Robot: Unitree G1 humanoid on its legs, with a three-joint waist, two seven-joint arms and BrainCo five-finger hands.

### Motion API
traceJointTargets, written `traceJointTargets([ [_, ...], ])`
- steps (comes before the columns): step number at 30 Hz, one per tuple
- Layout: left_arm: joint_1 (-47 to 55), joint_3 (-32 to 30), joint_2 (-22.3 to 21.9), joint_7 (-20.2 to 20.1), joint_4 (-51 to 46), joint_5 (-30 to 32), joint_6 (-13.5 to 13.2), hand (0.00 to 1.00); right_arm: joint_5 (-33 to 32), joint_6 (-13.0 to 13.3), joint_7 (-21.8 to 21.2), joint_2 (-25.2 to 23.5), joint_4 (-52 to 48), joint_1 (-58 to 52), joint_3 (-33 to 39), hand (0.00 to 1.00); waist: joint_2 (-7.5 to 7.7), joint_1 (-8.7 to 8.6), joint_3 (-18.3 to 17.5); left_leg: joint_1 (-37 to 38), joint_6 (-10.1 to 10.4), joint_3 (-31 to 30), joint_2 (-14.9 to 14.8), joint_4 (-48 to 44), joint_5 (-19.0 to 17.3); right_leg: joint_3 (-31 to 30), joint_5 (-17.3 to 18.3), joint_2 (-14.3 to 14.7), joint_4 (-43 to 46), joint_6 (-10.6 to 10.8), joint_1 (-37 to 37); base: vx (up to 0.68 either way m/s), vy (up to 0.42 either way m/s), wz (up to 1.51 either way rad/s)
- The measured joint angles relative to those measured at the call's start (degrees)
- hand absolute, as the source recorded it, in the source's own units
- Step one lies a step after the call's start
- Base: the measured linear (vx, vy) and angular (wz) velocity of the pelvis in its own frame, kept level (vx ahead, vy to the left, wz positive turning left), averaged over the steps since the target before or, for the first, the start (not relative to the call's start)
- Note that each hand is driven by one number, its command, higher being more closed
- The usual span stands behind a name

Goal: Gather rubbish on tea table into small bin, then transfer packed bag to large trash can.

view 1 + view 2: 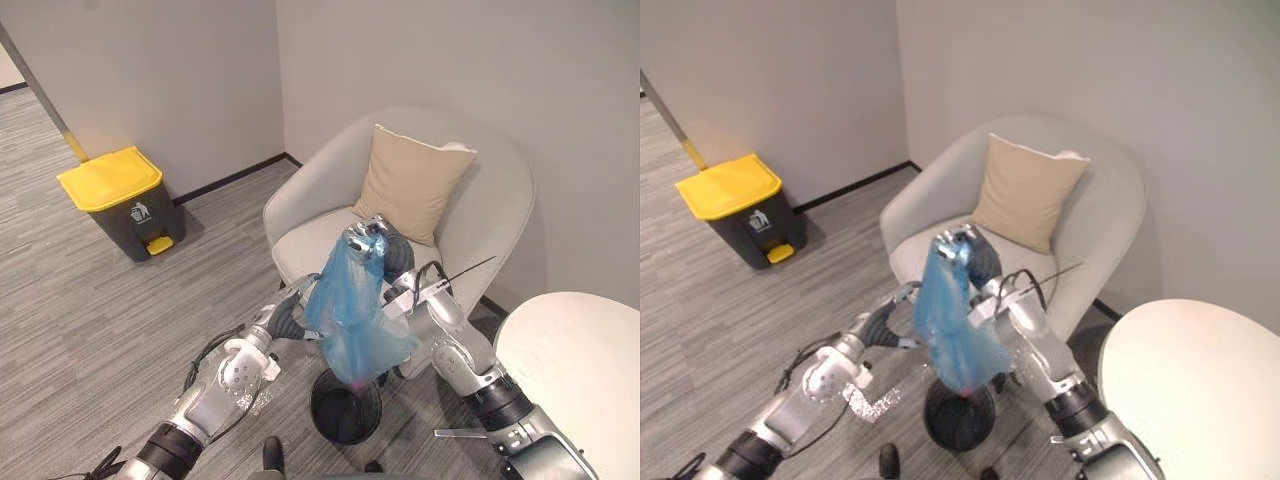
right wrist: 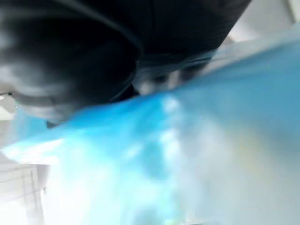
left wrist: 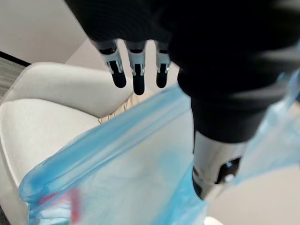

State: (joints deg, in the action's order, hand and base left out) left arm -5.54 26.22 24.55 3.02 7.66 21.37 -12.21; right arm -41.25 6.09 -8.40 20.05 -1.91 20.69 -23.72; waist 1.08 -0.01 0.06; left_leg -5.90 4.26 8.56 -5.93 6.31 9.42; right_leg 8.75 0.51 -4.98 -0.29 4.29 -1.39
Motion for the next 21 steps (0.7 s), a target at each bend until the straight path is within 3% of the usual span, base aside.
traceJointTargets([
  [15, -2.5, 5.2, -6.3, -0.6, 4.6, 1.0, -1.2, 0.00, -0.5, -0.1, 2.6, -0.4, -1.3, 2.8, -2.2, 1.00, 0.01, 0.16, 0.0, 0.0, 0.3, 0.5, -0.4, 0.0, 0.0, -0.7, -0.1, 0.4, 0.0, -0.1, -0.5, 0.00, 0.000, -0.01],
  [16, -2.9, 5.2, -6.6, -0.5, 5.2, 1.0, -1.2, 1.00, -0.5, -0.2, 2.9, -0.7, -1.3, 3.3, -2.6, 1.00, -0.02, 0.18, -0.1, 0.0, 0.3, 0.5, -0.5, 0.0, 0.0, -0.7, -0.2, 0.5, 0.0, -0.2, -0.5, 0.00, 0.000, 0.00],
  [21, -4.5, 5.2, -8.2, 1.1, 6.5, 1.0, -1.3, 1.00, -0.5, -0.5, 4.1, -1.9, -0.9, 4.9, -4.1, 1.00, -0.04, 0.32, -0.1, 0.0, 0.4, 0.5, -0.6, 0.0, 0.1, -0.8, -0.2, 0.6, 0.0, -0.3, -0.5, 0.00, 0.000, 0.00],
])
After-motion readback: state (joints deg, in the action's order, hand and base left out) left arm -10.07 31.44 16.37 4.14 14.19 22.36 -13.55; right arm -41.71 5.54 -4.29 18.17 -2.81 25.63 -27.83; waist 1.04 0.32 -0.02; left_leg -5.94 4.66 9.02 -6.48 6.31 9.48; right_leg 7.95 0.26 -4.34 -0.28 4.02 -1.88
